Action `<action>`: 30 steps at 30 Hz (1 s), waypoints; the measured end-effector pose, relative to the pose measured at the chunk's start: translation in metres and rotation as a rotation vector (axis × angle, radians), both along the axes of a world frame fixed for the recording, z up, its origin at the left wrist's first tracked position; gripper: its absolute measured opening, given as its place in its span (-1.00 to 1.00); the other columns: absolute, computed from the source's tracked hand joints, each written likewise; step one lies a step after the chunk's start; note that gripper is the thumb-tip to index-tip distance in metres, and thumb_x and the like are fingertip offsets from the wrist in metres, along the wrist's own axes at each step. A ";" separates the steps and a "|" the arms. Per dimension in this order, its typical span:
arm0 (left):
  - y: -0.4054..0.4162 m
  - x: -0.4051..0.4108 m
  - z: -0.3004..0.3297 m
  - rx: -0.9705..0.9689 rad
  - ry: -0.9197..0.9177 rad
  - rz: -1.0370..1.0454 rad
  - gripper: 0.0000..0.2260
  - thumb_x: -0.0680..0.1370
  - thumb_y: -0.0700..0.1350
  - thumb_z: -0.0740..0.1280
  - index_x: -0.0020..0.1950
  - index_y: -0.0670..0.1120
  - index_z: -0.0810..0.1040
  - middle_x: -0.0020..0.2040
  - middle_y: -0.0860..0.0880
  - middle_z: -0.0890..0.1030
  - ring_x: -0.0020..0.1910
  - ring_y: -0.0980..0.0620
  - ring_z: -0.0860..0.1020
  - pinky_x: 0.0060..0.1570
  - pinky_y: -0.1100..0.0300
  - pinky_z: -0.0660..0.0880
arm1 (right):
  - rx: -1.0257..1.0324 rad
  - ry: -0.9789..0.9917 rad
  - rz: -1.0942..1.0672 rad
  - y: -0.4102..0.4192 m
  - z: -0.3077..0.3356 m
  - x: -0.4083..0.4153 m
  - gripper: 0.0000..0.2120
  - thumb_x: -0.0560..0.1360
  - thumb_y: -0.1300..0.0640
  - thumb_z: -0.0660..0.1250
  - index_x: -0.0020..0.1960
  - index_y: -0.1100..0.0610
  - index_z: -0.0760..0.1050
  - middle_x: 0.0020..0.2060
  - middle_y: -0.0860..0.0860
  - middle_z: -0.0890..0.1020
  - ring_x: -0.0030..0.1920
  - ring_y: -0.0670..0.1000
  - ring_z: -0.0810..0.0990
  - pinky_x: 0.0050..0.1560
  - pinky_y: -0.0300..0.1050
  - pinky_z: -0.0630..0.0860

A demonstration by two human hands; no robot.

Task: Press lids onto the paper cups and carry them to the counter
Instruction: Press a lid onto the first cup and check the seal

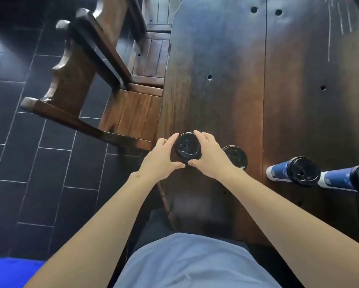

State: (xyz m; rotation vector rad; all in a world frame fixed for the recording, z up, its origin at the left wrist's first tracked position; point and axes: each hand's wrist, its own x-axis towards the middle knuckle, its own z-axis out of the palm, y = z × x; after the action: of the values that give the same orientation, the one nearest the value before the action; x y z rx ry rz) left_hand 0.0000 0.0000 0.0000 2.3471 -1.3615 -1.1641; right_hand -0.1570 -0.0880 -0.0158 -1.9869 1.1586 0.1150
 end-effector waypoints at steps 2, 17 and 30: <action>-0.006 0.006 -0.006 0.003 0.038 -0.038 -0.11 0.52 0.05 0.55 0.69 0.12 0.07 0.58 -0.02 0.32 0.46 -0.08 0.47 0.37 -0.02 0.48 | 0.016 0.021 -0.008 -0.003 -0.003 0.005 -0.06 0.43 0.06 0.56 0.63 0.00 0.07 0.57 0.05 0.22 0.49 0.12 0.37 0.44 0.09 0.42; 0.010 0.005 -0.023 -0.054 0.172 -0.049 -0.25 0.52 -0.09 0.56 0.63 0.04 0.27 0.48 0.01 0.51 0.41 -0.04 0.50 0.46 -0.07 0.45 | 0.054 0.005 0.085 0.009 -0.009 -0.006 -0.16 0.43 0.05 0.57 0.56 -0.02 0.18 0.43 0.01 0.39 0.37 0.05 0.46 0.36 -0.05 0.44; 0.026 -0.001 -0.022 -0.059 0.182 -0.037 -0.25 0.52 -0.09 0.55 0.63 0.10 0.26 0.44 0.01 0.50 0.37 -0.01 0.52 0.41 -0.03 0.50 | 0.241 -0.046 -0.114 0.014 -0.014 -0.003 -0.28 0.44 -0.03 0.39 0.54 0.04 0.24 0.44 0.03 0.41 0.38 0.05 0.46 0.35 0.04 0.49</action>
State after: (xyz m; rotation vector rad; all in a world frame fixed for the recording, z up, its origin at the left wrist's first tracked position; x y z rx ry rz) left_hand -0.0014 0.0257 -0.0221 2.1263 -1.3616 -1.2931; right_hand -0.1597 -0.0738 -0.0297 -1.7009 1.1678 0.1420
